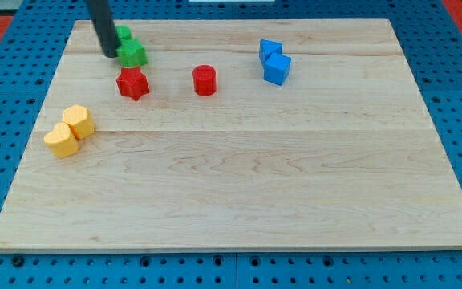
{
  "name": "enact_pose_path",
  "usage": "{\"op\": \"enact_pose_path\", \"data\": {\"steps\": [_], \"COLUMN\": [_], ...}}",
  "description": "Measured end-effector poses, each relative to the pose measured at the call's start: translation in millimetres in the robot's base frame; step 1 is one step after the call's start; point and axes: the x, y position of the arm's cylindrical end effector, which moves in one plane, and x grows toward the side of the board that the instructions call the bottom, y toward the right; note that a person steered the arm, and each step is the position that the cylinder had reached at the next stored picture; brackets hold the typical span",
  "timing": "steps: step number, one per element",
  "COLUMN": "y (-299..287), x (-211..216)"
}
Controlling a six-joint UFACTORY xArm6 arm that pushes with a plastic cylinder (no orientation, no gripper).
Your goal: Move the green blocks to the top side of the red circle
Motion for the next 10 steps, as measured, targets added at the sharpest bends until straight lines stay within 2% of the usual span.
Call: {"op": "enact_pose_path", "data": {"steps": [2,3,4,5,6,7,8,10], "y": [85,31,-34,-44,9,74,97,95], "x": [13,23,0,-40,-37,-9,-1,30]}}
